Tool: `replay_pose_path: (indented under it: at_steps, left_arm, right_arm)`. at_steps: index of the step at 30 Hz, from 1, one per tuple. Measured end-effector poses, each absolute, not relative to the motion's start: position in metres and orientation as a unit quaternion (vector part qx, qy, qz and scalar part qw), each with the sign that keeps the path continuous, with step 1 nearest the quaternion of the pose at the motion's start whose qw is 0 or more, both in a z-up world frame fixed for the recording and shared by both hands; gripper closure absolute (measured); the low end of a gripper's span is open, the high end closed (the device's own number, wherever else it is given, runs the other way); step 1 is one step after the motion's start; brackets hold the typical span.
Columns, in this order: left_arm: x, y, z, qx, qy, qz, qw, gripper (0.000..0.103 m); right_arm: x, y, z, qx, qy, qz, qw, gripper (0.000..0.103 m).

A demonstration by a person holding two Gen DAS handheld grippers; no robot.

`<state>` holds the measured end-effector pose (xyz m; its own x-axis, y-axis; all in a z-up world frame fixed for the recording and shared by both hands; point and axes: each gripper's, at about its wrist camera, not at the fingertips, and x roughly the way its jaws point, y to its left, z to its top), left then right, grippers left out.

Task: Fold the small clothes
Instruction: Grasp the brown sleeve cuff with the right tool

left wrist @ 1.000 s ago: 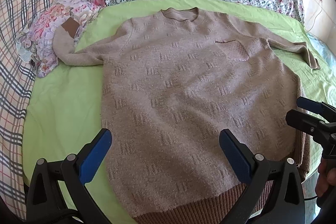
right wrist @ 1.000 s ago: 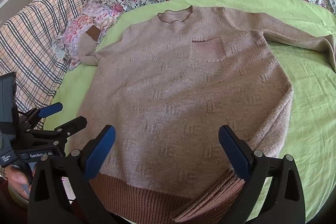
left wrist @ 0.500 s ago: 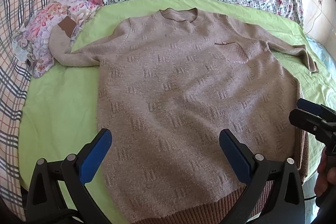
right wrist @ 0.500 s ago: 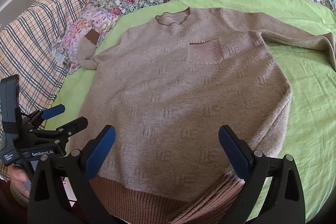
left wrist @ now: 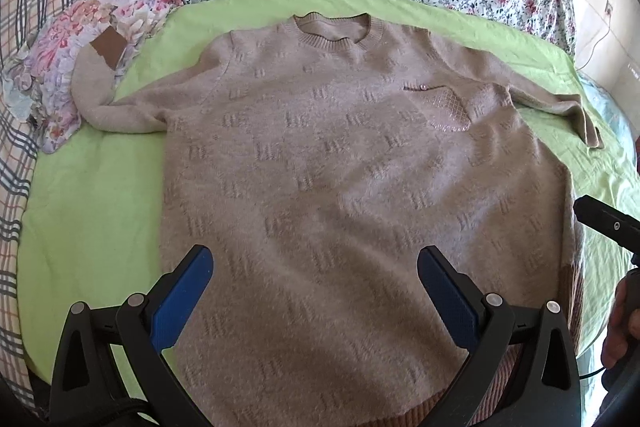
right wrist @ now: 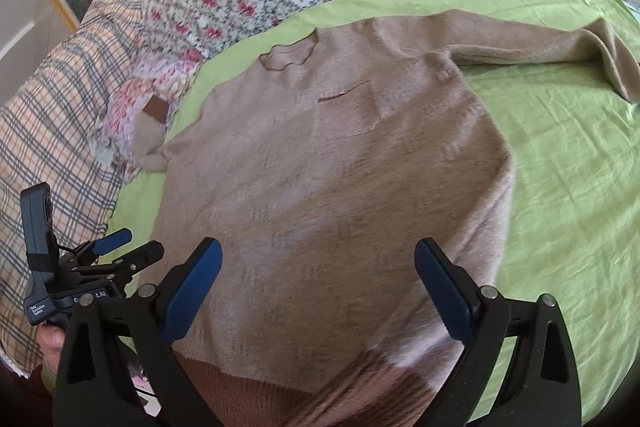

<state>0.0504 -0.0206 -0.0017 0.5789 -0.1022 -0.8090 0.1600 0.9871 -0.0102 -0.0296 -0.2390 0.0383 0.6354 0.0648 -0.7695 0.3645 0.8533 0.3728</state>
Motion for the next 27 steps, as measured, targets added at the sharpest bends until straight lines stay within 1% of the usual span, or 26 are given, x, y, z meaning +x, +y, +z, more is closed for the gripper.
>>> replay_pose_path:
  at_steps: [2,7,9,11,12,14,18,21,22,23,24,27]
  left_arm:
    - [0.056,-0.024,-0.001,0.035,0.452,-0.076,0.888,0.001]
    - [0.068,-0.032,0.000,0.049,0.449,-0.080,0.889,0.001]
    - [0.075,-0.035,-0.002,0.048,0.456,-0.083,0.885,0.001]
    - [0.081,-0.037,-0.004,0.049,0.460,-0.082,0.883,0.001]
    - [0.084,-0.038,-0.005,0.050,0.463,-0.081,0.881,0.001]
    - [0.090,-0.042,-0.009,0.050,0.470,-0.081,0.877,0.001]
    - [0.101,-0.049,-0.014,0.051,0.484,-0.082,0.870,0.001]
    - [0.107,-0.055,-0.015,0.051,0.481,-0.084,0.871,0.001]
    - [0.109,-0.056,-0.016,0.050,0.482,-0.085,0.871,0.001]
    - [0.111,-0.058,-0.017,0.049,0.484,-0.086,0.869,0.001]
    - [0.112,-0.058,-0.017,0.048,0.485,-0.086,0.869,0.001]
    - [0.114,-0.057,-0.019,0.041,0.484,-0.086,0.870,0.001]
  right_arm:
    - [-0.036,-0.255,0.040,0.268,0.411,-0.102,0.865,0.011]
    - [-0.070,-0.329,0.046,0.311,0.371,-0.191,0.854,0.020]
    - [-0.087,-0.367,0.046,0.339,0.349,-0.237,0.841,0.030]
    - [-0.107,-0.414,0.045,0.368,0.324,-0.288,0.823,0.035]
    - [-0.114,-0.436,0.043,0.378,0.315,-0.312,0.813,0.040]
    - [-0.128,-0.481,0.039,0.396,0.296,-0.360,0.791,0.047]
    - [-0.138,-0.550,0.031,0.424,0.270,-0.409,0.761,0.048]
    - [-0.132,-0.590,0.015,0.448,0.274,-0.415,0.743,0.048]
    - [-0.129,-0.598,0.010,0.451,0.276,-0.421,0.737,0.052]
    - [-0.127,-0.603,0.008,0.449,0.280,-0.432,0.730,0.076]
    - [-0.125,-0.604,0.009,0.447,0.281,-0.439,0.727,0.092]
    - [-0.107,-0.589,0.033,0.419,0.258,-0.417,0.764,0.093]
